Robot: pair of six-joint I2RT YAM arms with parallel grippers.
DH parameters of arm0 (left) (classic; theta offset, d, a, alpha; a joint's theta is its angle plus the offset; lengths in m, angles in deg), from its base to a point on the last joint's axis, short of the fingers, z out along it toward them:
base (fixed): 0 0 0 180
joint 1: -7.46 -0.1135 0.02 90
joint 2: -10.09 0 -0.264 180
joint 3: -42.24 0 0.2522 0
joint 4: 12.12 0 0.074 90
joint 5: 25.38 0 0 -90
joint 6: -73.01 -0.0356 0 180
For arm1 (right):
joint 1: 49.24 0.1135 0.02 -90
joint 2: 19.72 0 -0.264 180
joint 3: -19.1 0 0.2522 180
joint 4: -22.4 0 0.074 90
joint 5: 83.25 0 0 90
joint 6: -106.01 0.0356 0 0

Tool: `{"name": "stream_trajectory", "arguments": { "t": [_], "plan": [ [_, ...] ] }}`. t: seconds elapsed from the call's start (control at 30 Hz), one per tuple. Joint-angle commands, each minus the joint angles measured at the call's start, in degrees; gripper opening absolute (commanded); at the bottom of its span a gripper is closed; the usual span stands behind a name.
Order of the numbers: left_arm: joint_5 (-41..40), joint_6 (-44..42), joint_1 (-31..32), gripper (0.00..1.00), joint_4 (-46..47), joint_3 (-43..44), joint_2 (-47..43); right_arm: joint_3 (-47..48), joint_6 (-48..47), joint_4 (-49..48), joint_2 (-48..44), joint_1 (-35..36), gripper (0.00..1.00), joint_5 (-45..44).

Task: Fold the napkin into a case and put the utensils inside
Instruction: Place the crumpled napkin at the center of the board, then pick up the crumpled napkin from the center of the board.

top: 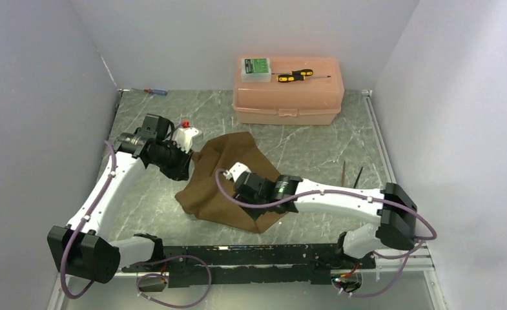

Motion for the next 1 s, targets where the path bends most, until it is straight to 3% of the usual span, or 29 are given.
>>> {"name": "stream_trajectory", "arguments": {
  "t": [0.0, 0.13, 0.27, 0.37, 0.57, 0.73, 0.97],
  "plan": [
    [-1.1, 0.6, -0.3, 0.28, -0.6, 5.0, -1.2, 4.0, -1.5, -2.2, -7.1, -7.6, 0.61, 5.7],
    [-1.7, 1.3, -0.4, 0.48, -0.1, 4.8, -1.5, 5.6, -2.2, -7.1, -7.2, -18.0, 0.66, 4.0],
    [-7.7, 5.6, -0.7, 0.5, 7.7, 0.9, 0.0, 7.8, -2.6, -13.3, 2.5, -23.3, 0.65, -7.1],
    [-10.0, 8.1, -3.0, 0.51, 12.6, 0.4, 4.4, 9.9, -2.6, -20.4, 10.2, -25.8, 0.64, -9.8],
    [-2.8, 10.8, -10.2, 0.6, 16.1, 4.1, 17.2, 14.4, -5.0, -31.5, 21.4, -27.4, 0.71, -8.6],
    [2.1, 11.0, -10.5, 0.71, 19.4, 3.1, 21.9, 15.6, -4.8, -34.1, 28.3, -27.7, 0.71, -7.8],
    [2.5, 8.7, -9.6, 0.72, 24.2, -1.8, 24.4, 7.4, 0.7, -35.8, 29.2, -28.3, 0.66, -6.5]
  ]
}}
